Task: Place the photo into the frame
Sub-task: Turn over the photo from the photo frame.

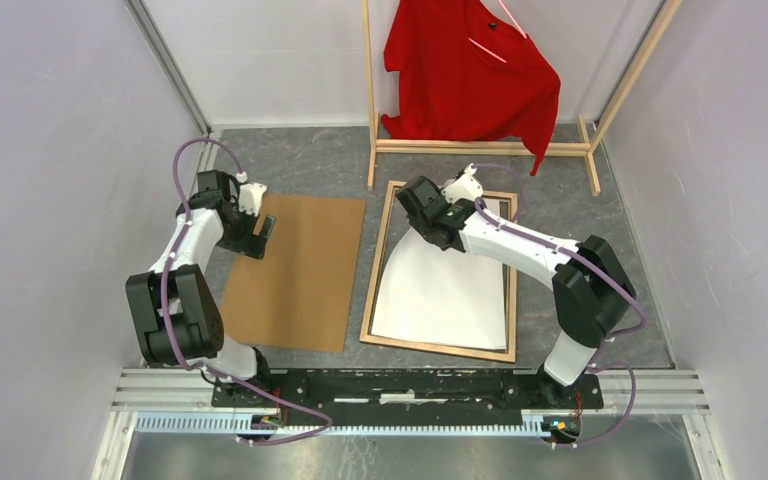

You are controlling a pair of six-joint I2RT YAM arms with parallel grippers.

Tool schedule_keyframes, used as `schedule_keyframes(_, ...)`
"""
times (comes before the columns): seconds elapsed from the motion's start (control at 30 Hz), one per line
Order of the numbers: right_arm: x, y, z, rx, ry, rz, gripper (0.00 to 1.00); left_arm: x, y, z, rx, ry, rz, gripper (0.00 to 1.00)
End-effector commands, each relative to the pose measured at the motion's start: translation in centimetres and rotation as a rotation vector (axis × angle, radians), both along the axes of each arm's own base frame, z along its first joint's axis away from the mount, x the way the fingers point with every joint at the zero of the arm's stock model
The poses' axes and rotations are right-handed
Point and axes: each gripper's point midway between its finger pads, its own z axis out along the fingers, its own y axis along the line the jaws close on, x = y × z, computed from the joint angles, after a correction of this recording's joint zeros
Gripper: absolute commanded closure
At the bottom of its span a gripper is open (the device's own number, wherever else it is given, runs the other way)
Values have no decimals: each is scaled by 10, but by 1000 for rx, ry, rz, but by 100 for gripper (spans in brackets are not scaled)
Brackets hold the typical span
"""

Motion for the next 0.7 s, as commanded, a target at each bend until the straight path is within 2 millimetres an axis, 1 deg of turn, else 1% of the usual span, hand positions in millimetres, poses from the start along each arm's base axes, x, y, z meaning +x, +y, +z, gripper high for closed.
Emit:
schedule_keyframes(0.0,13,-5,19,1,-74,-83,100,4,-5,1,-21,-25,18,6)
schedule_keyframes(0.2,12,-18,19,-46,-84,-121,100,2,-6,-1,-23,-20,16,6)
schedule_keyframes(0.47,7,-29,9,-107,-69,-118,100,4,-7,0,-23,-22,12,6)
schedule_keyframes(0.6,12,-21,5,-139,-67,-56,100,4,-8,0,-23,-22,11,6)
schedule_keyframes(0.67,17,-11,1,-167,-56,9,100,4,-9,0,-23,-21,9,5)
